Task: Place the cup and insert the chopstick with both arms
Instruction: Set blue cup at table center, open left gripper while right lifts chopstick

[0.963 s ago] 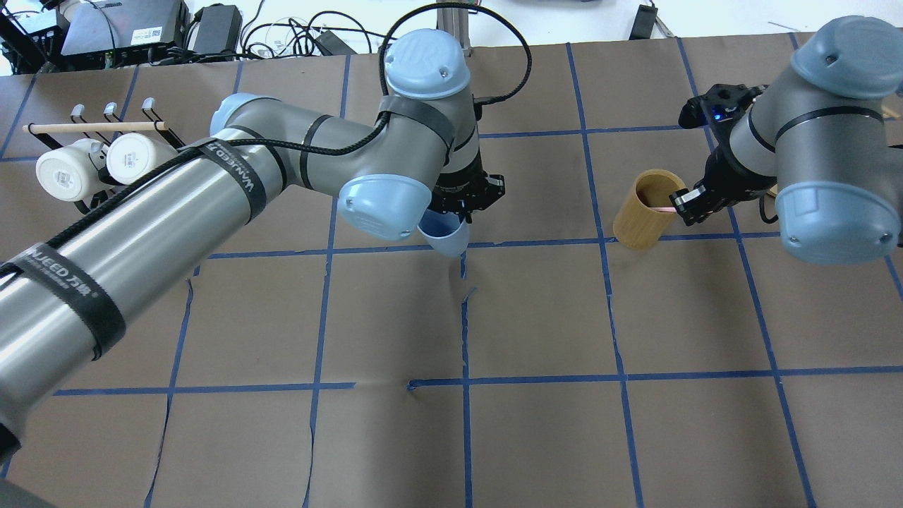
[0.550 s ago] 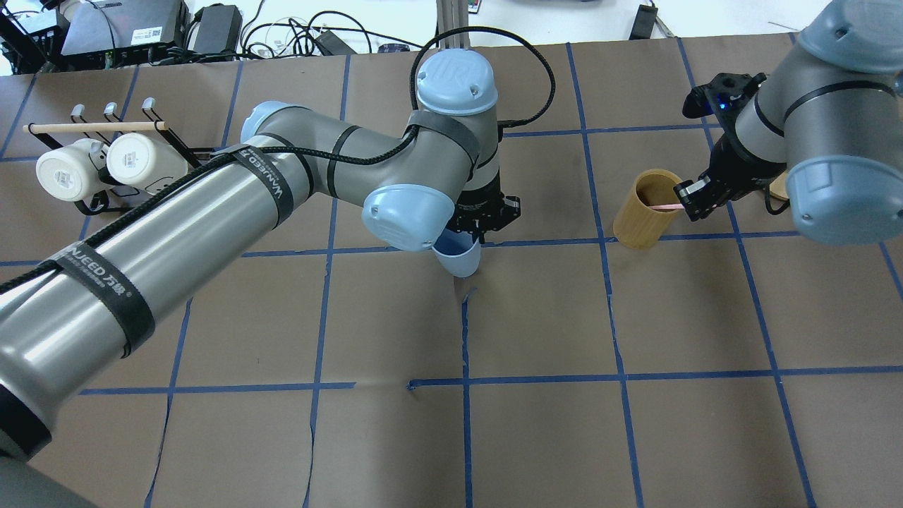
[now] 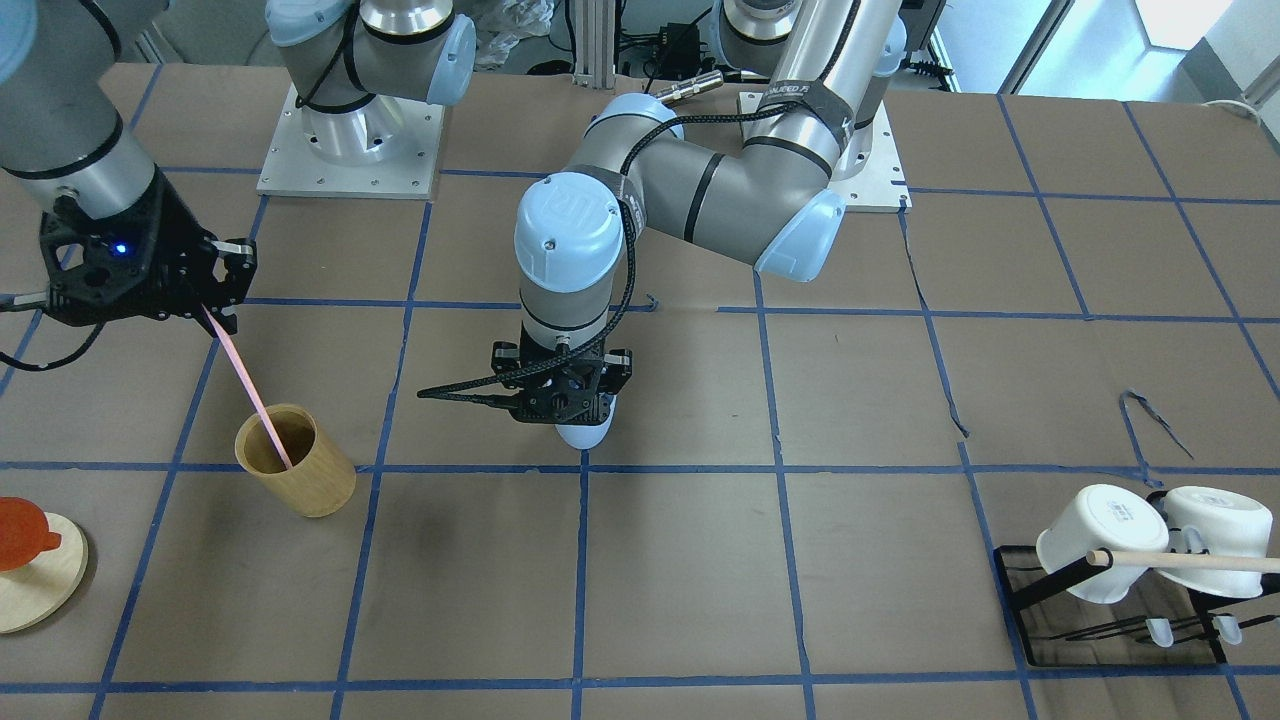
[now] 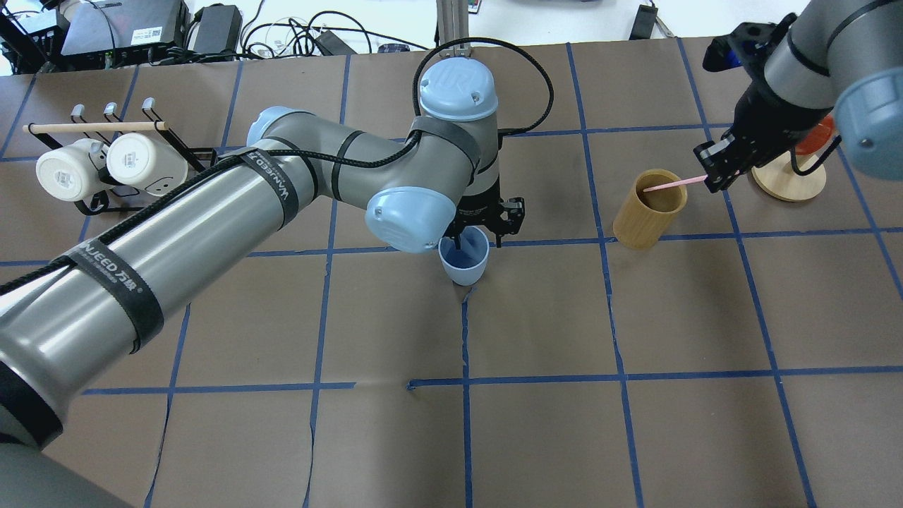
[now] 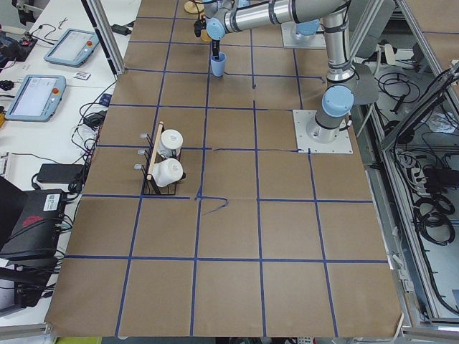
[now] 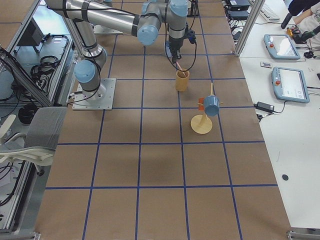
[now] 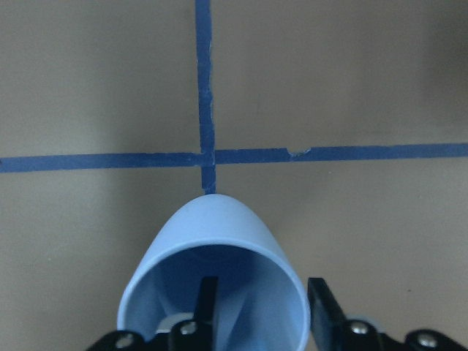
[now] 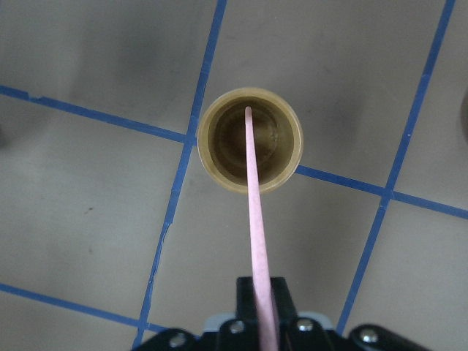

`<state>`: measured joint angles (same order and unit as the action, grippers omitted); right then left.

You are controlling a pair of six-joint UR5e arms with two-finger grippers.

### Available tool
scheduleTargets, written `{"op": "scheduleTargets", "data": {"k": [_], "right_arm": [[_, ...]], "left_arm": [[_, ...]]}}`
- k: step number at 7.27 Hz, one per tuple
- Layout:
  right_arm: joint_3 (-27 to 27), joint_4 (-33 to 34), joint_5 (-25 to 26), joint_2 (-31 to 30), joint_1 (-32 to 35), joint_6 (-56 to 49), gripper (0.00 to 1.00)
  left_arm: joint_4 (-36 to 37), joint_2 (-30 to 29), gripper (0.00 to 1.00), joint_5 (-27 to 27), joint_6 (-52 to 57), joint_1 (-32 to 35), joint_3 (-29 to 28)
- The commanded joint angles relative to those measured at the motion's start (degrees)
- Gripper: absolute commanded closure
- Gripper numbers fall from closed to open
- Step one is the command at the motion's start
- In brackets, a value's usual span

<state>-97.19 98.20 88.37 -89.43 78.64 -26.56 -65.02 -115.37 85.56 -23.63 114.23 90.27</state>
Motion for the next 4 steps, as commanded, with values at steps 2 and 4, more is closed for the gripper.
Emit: {"op": "scheduleTargets", "data": {"k": [2, 4], "right_arm": [[11.7, -12.3, 1.7, 0.2, 0.4, 4.4, 1.0], [13.5, -15.1, 1.5, 0.4, 5.5, 13.5, 1.0]], "left_arm": [[-7.9, 6.4, 0.0, -0.2, 2.9, -5.0, -6.0], [-17.9, 13.7, 0.0, -0.3, 7.3, -8.4, -8.1]]}}
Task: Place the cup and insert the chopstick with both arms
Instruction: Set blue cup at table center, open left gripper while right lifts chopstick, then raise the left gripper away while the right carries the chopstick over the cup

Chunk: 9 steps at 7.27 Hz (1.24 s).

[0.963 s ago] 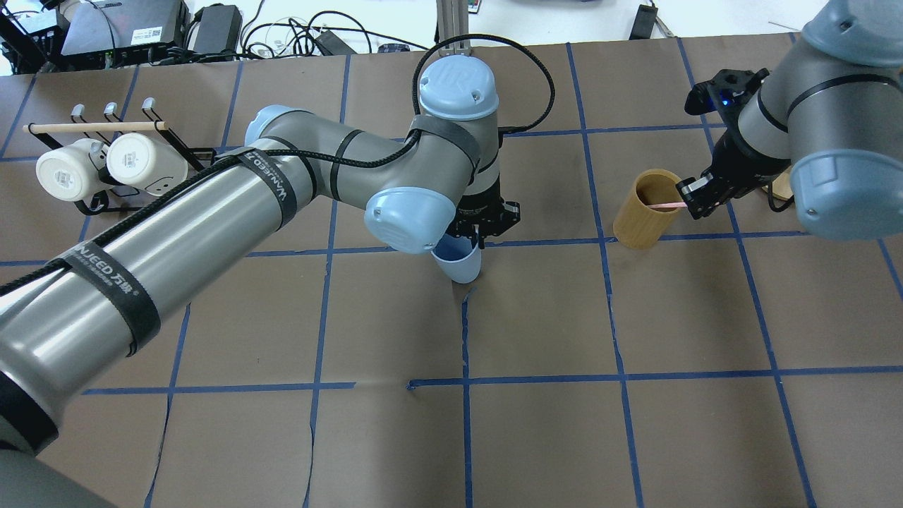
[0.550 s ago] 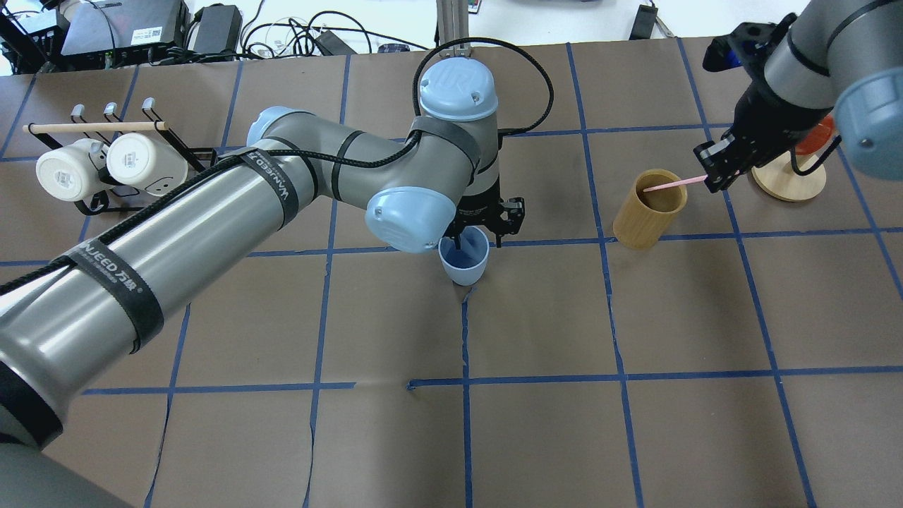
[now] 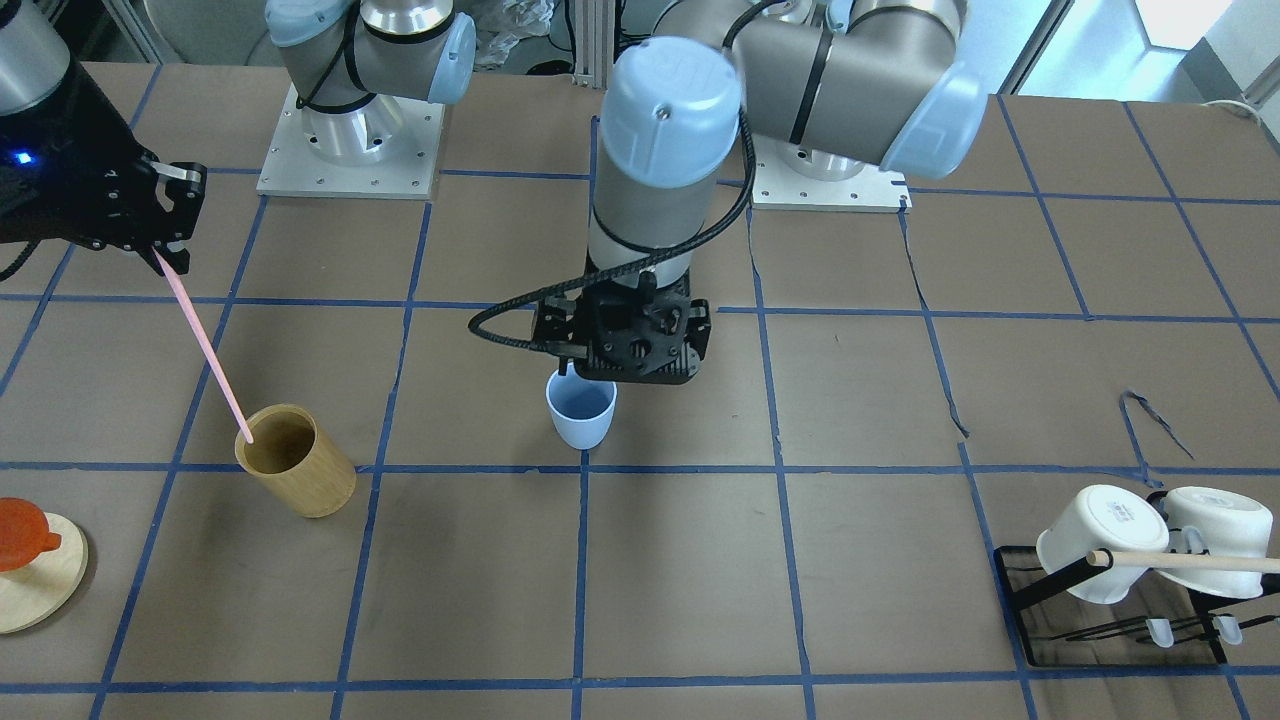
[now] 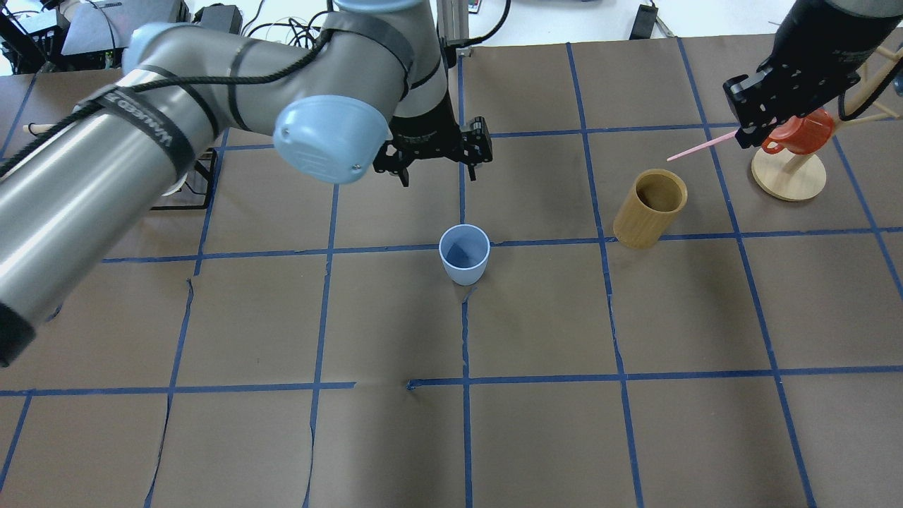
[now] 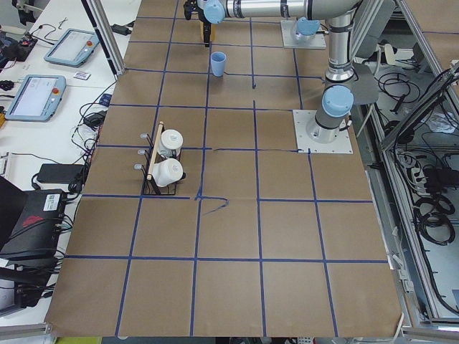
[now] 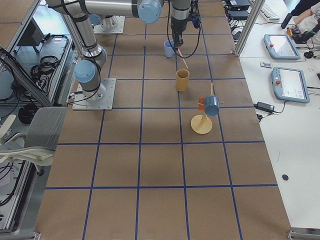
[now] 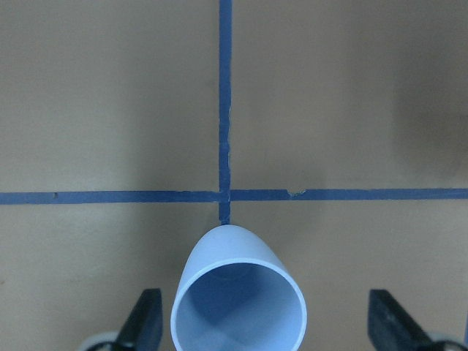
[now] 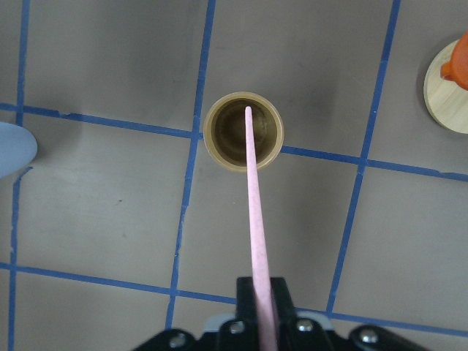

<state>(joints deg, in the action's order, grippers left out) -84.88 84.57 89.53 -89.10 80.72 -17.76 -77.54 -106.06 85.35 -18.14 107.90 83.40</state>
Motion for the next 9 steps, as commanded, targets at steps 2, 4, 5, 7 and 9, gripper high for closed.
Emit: {"op": "scheduleTargets", "data": {"k": [2, 4, 5, 7, 9], "right_arm": [[1.3, -1.4, 0.2, 1.2, 14.1, 17.9, 1.0], [1.0, -1.5, -2.0, 2.4, 21.4, 31.1, 1.0], [1.0, -0.9, -3.6, 3.4, 24.5, 37.4, 1.0], [0.9, 0.5, -3.8, 5.9, 29.3, 43.1, 1.0], [1.1, 1.8, -3.9, 6.5, 29.9, 44.6, 1.0]], "left_arm": [[-11.7, 10.2, 0.0, -0.1, 10.5, -10.3, -0.2], [-13.2, 13.6, 0.0, 1.2, 12.3, -14.4, 0.1], [-13.2, 13.8, 0.0, 1.1, 12.3, -15.4, 0.2], [-12.6, 14.0, 0.0, 1.1, 12.3, -15.5, 1.2], [-12.5, 14.1, 0.0, 1.0, 12.0, -15.8, 1.3]]}}
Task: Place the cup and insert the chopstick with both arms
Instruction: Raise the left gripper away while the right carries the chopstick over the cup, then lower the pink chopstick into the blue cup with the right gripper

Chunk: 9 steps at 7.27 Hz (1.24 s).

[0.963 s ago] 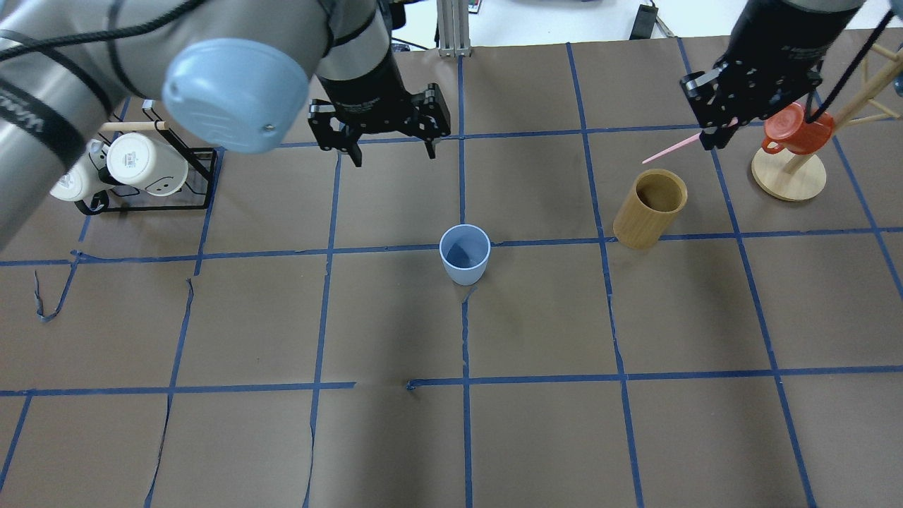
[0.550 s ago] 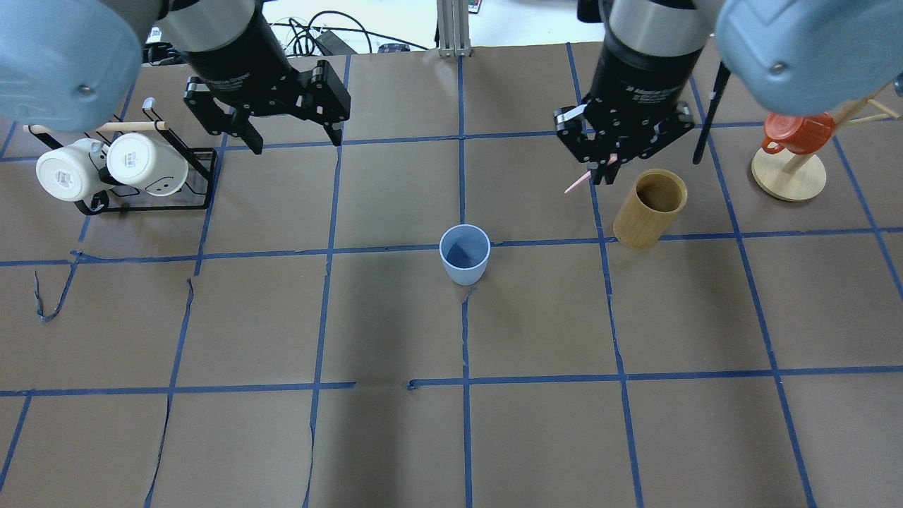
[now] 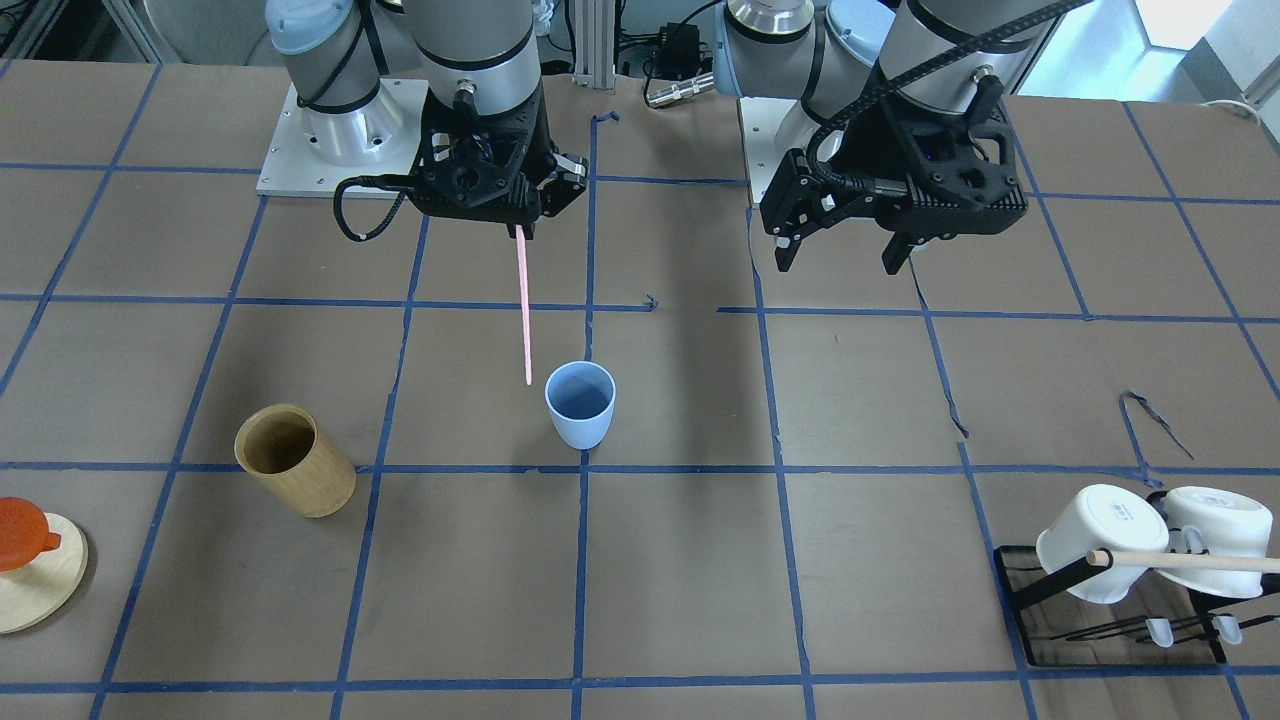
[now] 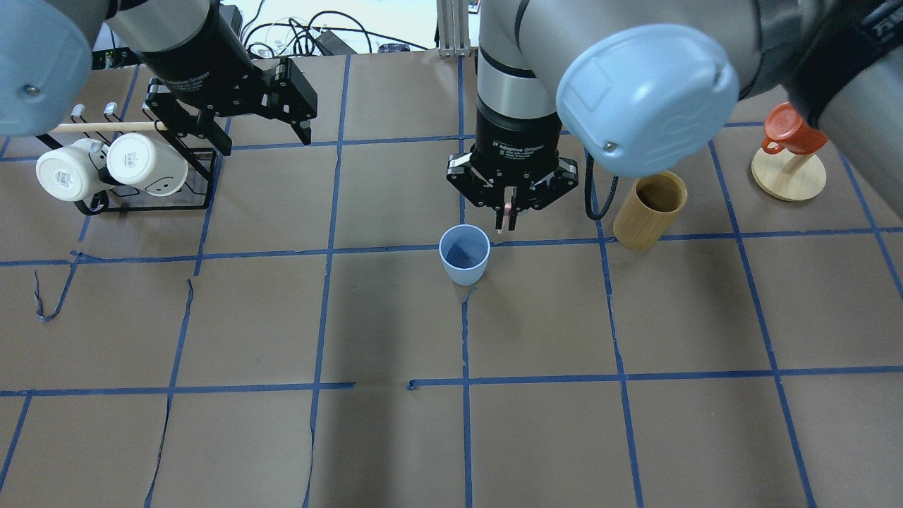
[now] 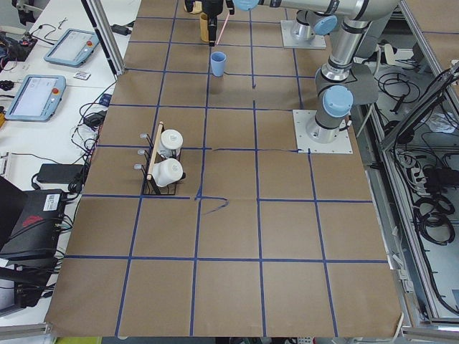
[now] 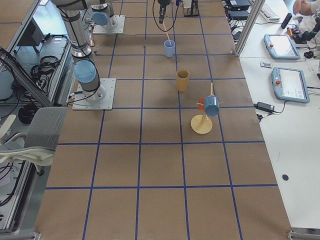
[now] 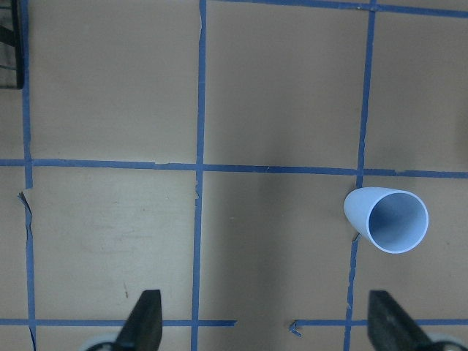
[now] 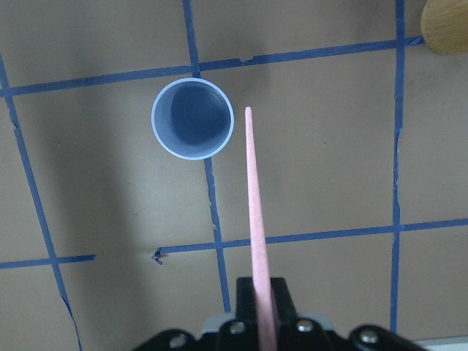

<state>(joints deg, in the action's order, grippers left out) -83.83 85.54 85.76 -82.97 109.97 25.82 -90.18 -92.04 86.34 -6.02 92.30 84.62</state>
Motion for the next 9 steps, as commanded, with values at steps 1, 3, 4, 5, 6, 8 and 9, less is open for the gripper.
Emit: {"op": "scheduleTargets", "data": {"k": [1, 3, 4, 5, 6, 8, 9], "right_arm": [[-0.1, 1.3, -0.9, 0.5, 1.4, 1.1, 1.0], [-0.1, 2.5, -1.2, 2.2, 2.1, 1.1, 1.0], [-0.2, 2.6, -1.1, 3.0, 2.4, 1.0, 1.0], [-0.3, 2.6, -1.1, 3.8, 2.5, 1.1, 1.0], [-0.3, 3.1, -1.3, 4.6, 2.5, 0.7, 1.0], [-0.5, 4.1, -2.8, 6.6, 3.6, 1.1, 1.0], [-0.8, 4.8, -2.8, 7.0, 3.8, 1.0, 1.0]], "left_arm": [[0.1, 0.1, 0.0, -0.1, -0.4, -0.1, 0.2], [0.1, 0.2, 0.0, 0.0, -0.4, -0.3, 0.2], [0.3, 0.2, 0.0, 0.0, 0.2, -0.3, 0.2], [1.3, 0.1, 0.0, 0.0, 0.3, -0.5, 0.2], [1.3, 0.0, 0.0, 0.1, 0.2, -0.4, 0.3], [1.2, 0.2, 0.0, 0.1, 0.3, -0.6, 0.3], [1.2, 0.2, 0.0, 0.1, 0.3, -0.6, 0.3]]}}
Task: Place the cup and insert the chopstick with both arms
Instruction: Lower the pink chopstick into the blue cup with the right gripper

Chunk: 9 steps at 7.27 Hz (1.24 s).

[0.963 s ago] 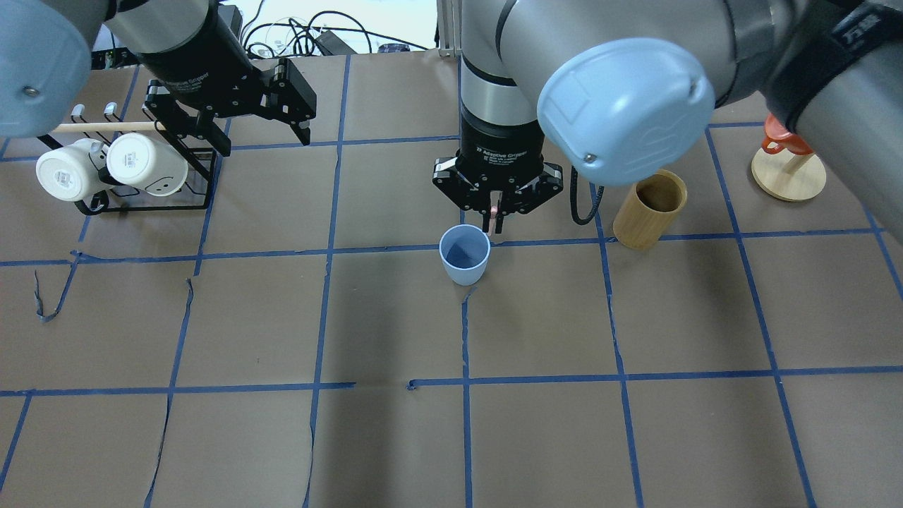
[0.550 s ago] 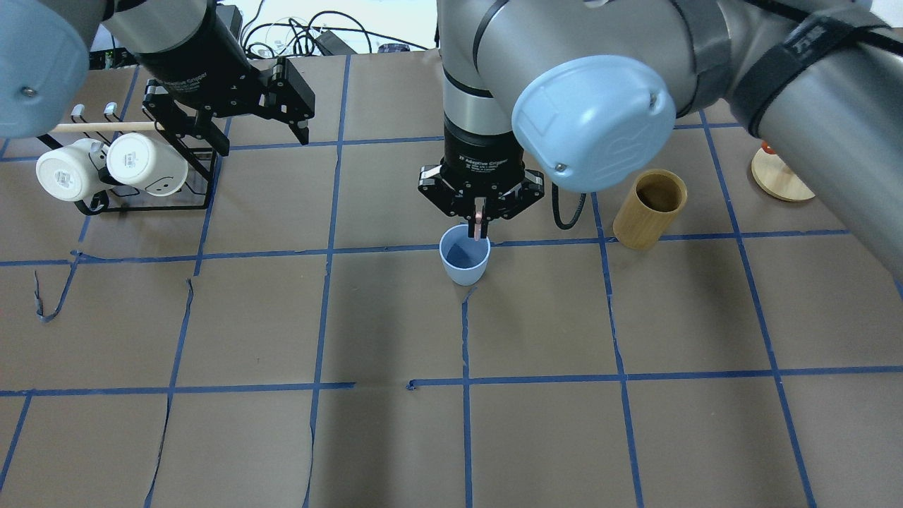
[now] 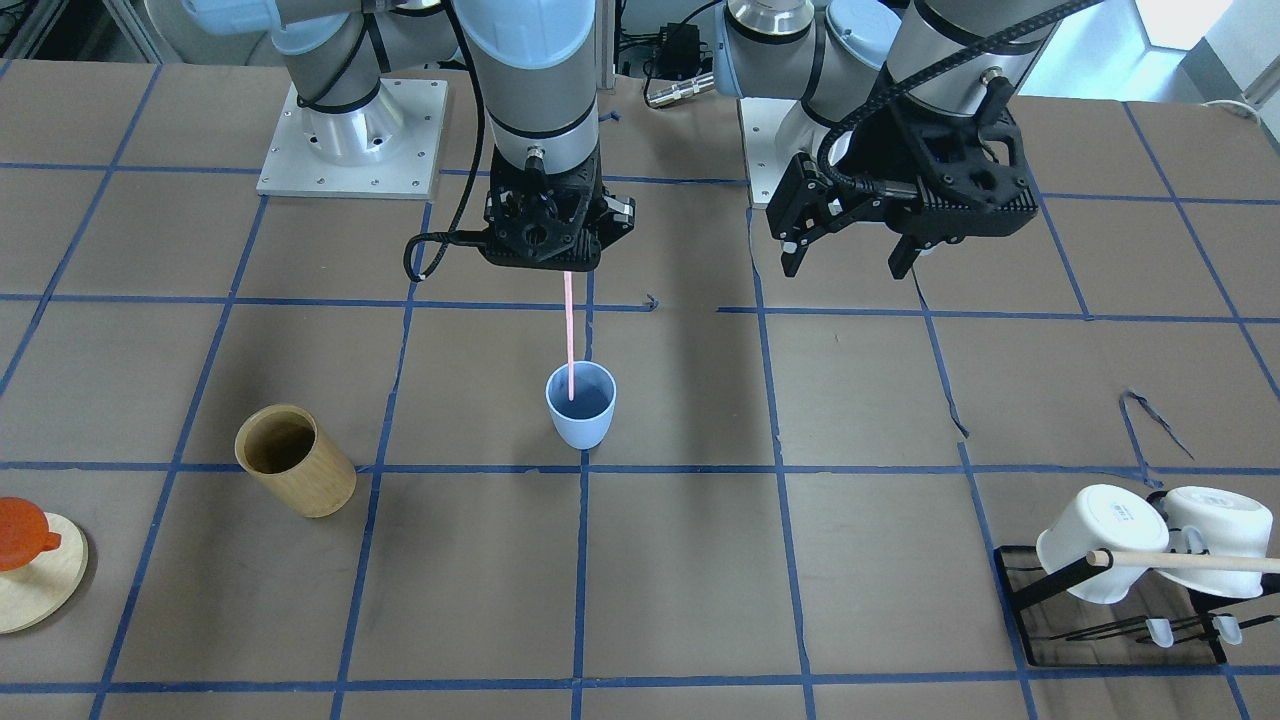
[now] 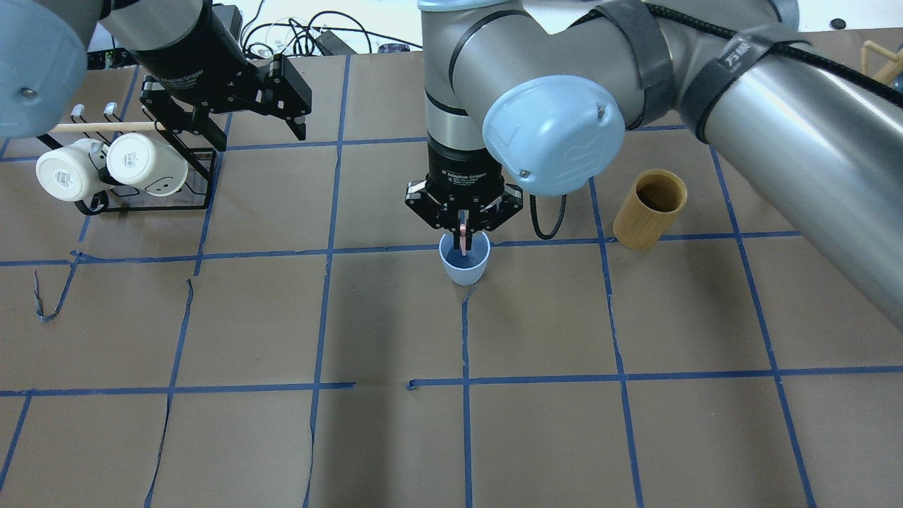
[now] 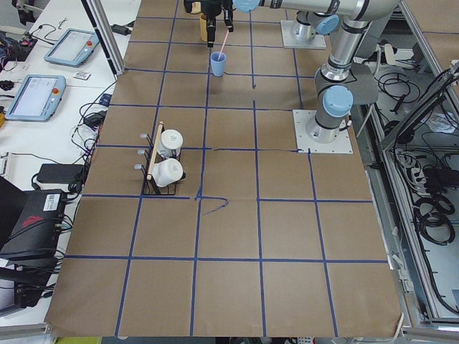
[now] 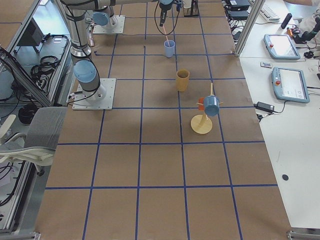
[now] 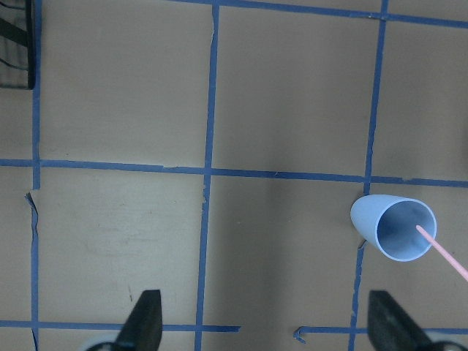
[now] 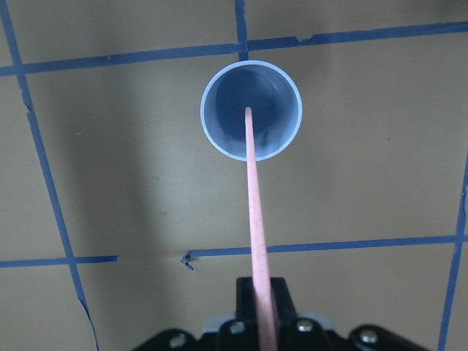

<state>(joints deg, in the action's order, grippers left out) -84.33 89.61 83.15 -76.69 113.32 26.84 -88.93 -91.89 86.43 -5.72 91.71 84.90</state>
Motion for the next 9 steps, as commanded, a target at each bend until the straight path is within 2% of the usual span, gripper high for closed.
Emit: {"op": "scheduleTargets", "data": {"k": [1, 2, 4, 5, 6, 8, 9], "right_arm": [[-1.6, 2.0, -0.3, 0.8, 0.6, 0.1, 1.0], [-3.0, 6.0, -0.1, 0.9, 0.6, 0.1, 0.99], [-3.9, 6.8, 0.3, 1.1, 0.6, -0.9, 0.92], [-4.1, 6.9, 0.3, 1.1, 0.6, -1.0, 0.85], [-4.0, 6.9, 0.3, 1.4, 0.6, -1.1, 0.76], [-3.8, 9.8, 0.5, 1.5, 0.5, -2.3, 0.37], [-3.5, 9.9, 0.5, 1.5, -0.1, -3.6, 0.29]], "left_arm": [[0.0, 0.0, 0.0, 0.1, 0.0, 0.0, 0.0], [0.0, 0.0, 0.0, 0.1, 0.0, 0.0, 0.0], [0.0, 0.0, 0.0, 0.0, -0.1, 0.0, 0.0], [0.0, 0.0, 0.0, 0.0, -0.1, 0.0, 0.0], [0.0, 0.0, 0.0, 0.0, 0.0, 0.0, 0.0], [0.0, 0.0, 0.0, 0.0, -0.1, 0.0, 0.0], [0.0, 0.0, 0.0, 0.0, 0.0, 0.0, 0.0]]}}
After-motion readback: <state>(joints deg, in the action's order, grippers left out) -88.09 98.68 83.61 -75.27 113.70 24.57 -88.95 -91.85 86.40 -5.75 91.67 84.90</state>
